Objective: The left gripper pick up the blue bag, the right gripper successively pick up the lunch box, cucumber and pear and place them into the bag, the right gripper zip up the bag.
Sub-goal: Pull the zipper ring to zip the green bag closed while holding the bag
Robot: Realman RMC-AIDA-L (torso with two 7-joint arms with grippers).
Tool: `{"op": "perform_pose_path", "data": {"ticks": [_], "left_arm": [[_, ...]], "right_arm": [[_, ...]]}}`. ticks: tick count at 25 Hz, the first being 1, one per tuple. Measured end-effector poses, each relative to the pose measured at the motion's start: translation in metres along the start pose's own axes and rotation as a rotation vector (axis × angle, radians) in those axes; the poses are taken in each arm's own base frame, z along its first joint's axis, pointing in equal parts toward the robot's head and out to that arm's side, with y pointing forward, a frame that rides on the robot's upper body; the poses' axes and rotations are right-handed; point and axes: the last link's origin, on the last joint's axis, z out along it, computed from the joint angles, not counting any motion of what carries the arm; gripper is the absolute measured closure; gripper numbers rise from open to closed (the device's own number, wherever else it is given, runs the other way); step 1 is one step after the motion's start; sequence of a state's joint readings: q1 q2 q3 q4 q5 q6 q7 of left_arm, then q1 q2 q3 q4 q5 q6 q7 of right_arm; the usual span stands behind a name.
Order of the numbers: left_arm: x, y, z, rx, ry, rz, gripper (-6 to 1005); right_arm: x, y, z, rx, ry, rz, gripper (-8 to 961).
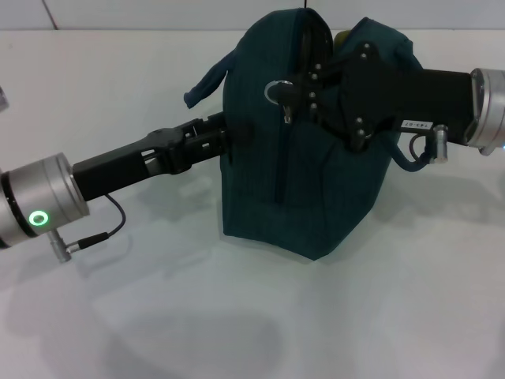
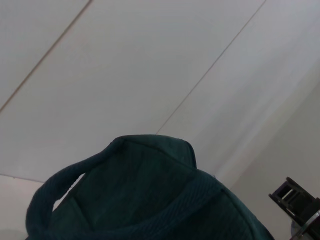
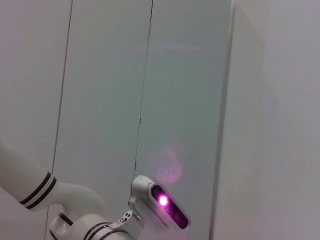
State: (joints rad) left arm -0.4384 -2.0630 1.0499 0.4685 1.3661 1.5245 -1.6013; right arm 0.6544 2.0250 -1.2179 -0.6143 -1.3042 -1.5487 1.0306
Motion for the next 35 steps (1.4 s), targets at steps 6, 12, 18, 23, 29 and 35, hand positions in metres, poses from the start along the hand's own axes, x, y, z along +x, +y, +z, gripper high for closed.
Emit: {"op": "perform_pose_path", "data": {"ticks": [6,12,18,23,29,35], "left_arm": [[0.001,-0.001,0.001,0.003,0.0,0.002,219],[0.001,-0.004,0.0,0.025,0.003,0.0,274],[-0.001,-0.005,0.001,0.032,0.0,0.002,292],[-0.004,-0.005,0.001,0.037,0.0,0.018,307],[-0.007,-0.003,0.004,0.028,0.0,0.028,615],[-0.009,-0.001,0.004,0.021,-0.002,0.032,830]], "right_arm": [[0.0,0.0,-0.001,0.001,0.001,-0.001,942],[0.0,0.0,-0.001,0.001,0.0,-0.001,941],[0.0,0.0,-0.002,0.006,-0.001,0.001,941],[0.002,0.0,-0.003,0.014,0.002,0.007,942],[0.004,0.001,-0.008,0.036,-0.004,0.021,942],[0.004,0.0,-0.012,0.057,-0.018,0.026,942]]}}
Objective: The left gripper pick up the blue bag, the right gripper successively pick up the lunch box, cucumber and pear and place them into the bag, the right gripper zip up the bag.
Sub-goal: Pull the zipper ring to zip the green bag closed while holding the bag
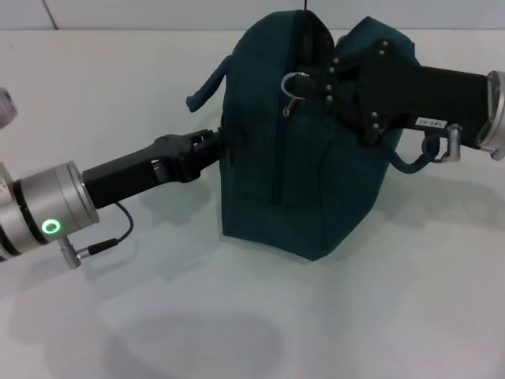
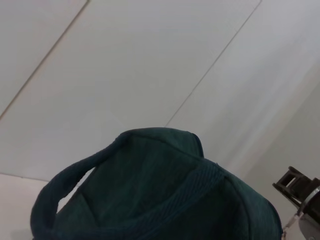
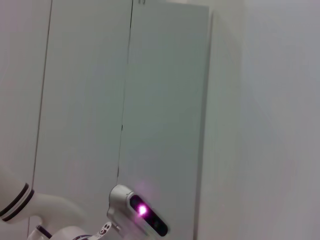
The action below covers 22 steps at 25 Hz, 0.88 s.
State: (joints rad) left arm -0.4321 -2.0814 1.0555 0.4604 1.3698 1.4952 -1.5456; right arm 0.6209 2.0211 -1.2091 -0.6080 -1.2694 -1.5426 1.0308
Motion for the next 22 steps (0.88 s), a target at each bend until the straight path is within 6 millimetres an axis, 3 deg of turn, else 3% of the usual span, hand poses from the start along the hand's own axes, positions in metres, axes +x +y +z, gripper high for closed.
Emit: {"op": "perform_pose_path", "data": {"ticks": [3,22], "left_arm": [[-0.002,0.001,0.001,-0.002,0.0,-0.009,900],[-0.012,0.008,0.001,-0.053,-0.038,0.061,943]], "right_arm": [[0.001,0.001,-0.001,0.004,0.001,0.005,941],[0.002,-0.013,-0.014,0.138,-0.042,0.11,941]]}}
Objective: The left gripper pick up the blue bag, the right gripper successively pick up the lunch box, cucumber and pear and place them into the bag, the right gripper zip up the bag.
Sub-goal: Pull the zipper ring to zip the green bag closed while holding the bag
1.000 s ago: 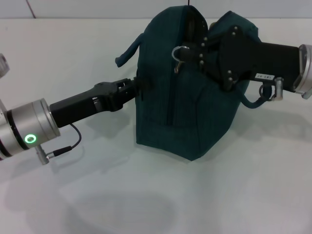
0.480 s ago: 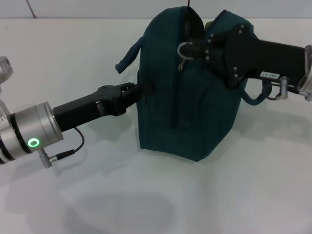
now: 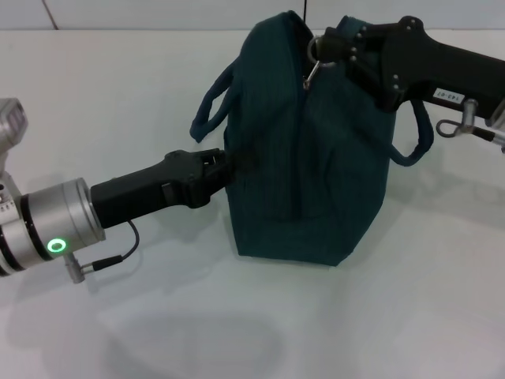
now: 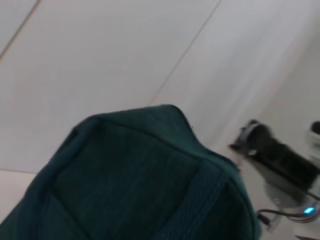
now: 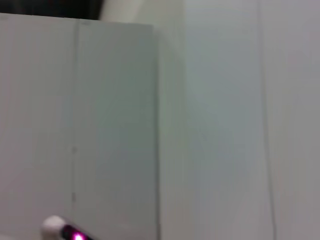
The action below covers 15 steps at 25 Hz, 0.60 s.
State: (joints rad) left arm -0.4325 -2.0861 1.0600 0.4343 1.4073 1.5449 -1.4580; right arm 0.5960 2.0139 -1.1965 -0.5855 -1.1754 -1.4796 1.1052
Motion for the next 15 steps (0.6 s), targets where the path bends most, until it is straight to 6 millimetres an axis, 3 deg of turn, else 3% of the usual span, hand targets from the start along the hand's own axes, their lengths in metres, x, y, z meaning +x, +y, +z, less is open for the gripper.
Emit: {"op": "perform_pose_path", "data": {"ticks": [6,15], "left_arm": [[0.0,0.0024,0.0,-0.016,0.002,0.001,944],[-0.0005,0.0026,0.0,-0.018,0.0,0.013,945]], "right_arm": [[0.0082,-0.0074,0.0039,0.051,0.026,0.171,941],[0.0005,-0.0032,0.0066,0.007,-0.01,0.196,941]]}}
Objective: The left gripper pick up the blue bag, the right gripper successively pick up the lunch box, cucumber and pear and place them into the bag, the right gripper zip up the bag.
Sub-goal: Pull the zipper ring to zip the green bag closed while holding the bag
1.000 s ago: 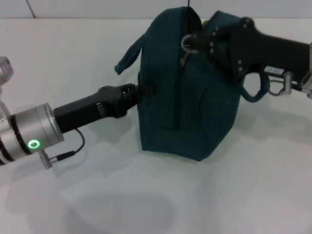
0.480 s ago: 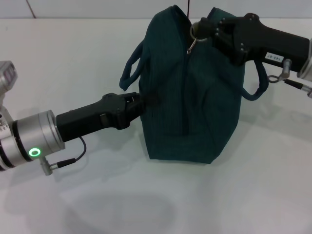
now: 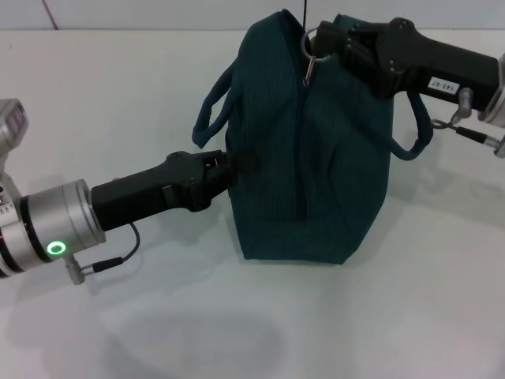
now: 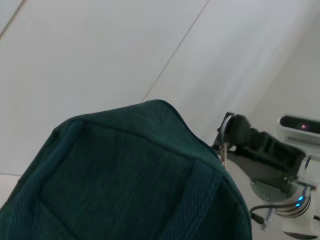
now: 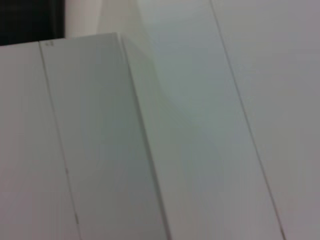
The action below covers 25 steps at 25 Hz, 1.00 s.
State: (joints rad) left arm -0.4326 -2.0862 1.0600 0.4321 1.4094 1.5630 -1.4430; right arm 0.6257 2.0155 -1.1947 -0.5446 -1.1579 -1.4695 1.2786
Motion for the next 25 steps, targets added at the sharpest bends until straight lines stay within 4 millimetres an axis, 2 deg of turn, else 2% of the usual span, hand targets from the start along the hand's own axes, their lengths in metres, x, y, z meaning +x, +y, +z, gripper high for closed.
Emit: {"op": "perform_pose_path", "data": {"ticks": [5,10,25], "left_arm": [[0.0,0.0,0.001,-0.004,-0.003,0.014,944],[-0.002,0.002,0.002,-0.016,-0.013,0.032,944],[-0.007,0.019,-0.006,-0.125,-0.016,0.095,950]], "right_arm": [[-0.009,0.002,0.003,-0.027,-0.009,-0.004,941],[-0.014,-0.006,0.002,0.002,-0.003,0.009,941],[-0.013,-0.016,0.003,0.064,0.006,0.011,940]]}}
